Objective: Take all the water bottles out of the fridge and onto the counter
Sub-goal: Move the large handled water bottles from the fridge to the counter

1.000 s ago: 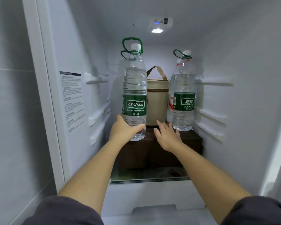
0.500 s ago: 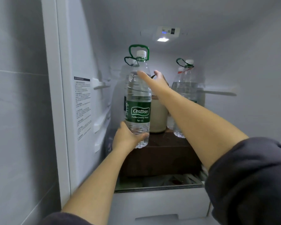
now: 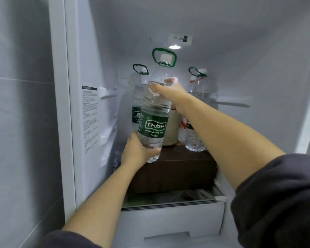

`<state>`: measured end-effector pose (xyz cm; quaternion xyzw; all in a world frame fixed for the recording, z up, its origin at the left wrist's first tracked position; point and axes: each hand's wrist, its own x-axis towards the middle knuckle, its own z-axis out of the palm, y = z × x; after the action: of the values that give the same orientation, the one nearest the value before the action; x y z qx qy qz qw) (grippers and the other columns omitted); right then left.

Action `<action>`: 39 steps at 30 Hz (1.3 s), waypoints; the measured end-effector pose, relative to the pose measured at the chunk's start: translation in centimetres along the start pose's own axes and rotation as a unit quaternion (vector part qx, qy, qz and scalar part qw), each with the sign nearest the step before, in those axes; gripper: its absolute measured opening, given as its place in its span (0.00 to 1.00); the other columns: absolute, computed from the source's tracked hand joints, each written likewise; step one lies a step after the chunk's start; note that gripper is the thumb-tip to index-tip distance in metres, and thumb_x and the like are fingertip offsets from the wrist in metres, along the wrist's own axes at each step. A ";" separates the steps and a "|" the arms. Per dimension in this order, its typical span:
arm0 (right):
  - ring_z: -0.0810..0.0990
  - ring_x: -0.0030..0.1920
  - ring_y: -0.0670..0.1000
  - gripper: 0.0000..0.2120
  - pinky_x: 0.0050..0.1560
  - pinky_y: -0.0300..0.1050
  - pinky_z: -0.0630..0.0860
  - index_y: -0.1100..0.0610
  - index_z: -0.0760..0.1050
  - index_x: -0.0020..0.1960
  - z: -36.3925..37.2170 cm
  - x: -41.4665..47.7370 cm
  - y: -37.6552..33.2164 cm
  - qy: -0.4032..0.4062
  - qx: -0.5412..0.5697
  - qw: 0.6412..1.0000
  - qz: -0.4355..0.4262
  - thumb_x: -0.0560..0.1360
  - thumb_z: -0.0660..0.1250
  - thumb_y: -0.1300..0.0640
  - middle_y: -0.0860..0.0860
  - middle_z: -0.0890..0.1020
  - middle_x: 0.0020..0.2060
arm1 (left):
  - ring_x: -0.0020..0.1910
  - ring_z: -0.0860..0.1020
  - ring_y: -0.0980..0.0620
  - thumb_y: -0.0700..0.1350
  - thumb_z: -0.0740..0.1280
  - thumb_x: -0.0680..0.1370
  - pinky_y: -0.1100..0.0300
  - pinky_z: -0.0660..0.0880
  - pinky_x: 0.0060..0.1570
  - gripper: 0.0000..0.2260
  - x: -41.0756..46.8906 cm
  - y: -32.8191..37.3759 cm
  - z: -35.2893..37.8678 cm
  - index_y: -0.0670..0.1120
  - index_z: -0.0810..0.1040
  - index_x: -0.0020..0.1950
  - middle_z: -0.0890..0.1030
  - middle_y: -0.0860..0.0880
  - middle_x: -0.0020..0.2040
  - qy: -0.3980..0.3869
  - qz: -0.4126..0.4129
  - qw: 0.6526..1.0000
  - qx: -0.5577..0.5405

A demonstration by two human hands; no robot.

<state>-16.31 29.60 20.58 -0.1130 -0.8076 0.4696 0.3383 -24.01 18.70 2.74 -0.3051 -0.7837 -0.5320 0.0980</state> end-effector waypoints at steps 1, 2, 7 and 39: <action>0.74 0.58 0.53 0.39 0.50 0.46 0.75 0.53 0.61 0.70 -0.7 -0.3 0.1 -0.004 0.012 1.000 0.000 0.67 0.77 0.43 0.50 0.72 0.59 | 0.61 0.76 0.48 0.57 0.80 0.60 0.47 0.77 0.56 0.41 -0.2 0.2 0.0 0.48 0.66 0.68 0.74 0.48 0.63 0.001 0.013 1.000 0.005; 0.75 0.60 0.54 0.39 0.55 0.51 0.77 0.54 0.61 0.70 -1.5 -0.7 0.3 -0.006 0.028 1.000 0.004 0.67 0.78 0.46 0.52 0.73 0.61 | 0.62 0.75 0.48 0.58 0.80 0.60 0.47 0.77 0.56 0.43 -0.4 0.4 0.0 0.49 0.65 0.69 0.73 0.49 0.65 0.001 0.024 1.000 0.011; 0.77 0.62 0.56 0.33 0.63 0.59 0.75 0.55 0.68 0.69 -4.9 -2.5 1.1 0.051 0.084 0.995 0.018 0.69 0.77 0.48 0.54 0.75 0.63 | 0.65 0.72 0.48 0.60 0.78 0.61 0.44 0.75 0.58 0.44 -0.7 1.3 0.3 0.55 0.61 0.71 0.69 0.51 0.68 -0.015 0.063 0.996 0.054; 0.82 0.41 0.50 0.02 0.46 0.49 0.78 0.58 0.77 0.43 -13.8 -22.3 -1.1 0.156 0.228 0.959 -0.067 0.73 0.68 0.63 0.51 0.84 0.37 | 0.59 0.75 0.56 0.54 0.81 0.58 0.62 0.71 0.53 0.44 -16.4 5.8 3.0 0.61 0.64 0.69 0.74 0.56 0.62 -0.106 0.093 0.984 -0.107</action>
<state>9.46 27.27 16.21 -0.0507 -0.6223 0.5940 0.5073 -7.07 16.65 -1.81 -0.4399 -0.6964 -0.5662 0.0301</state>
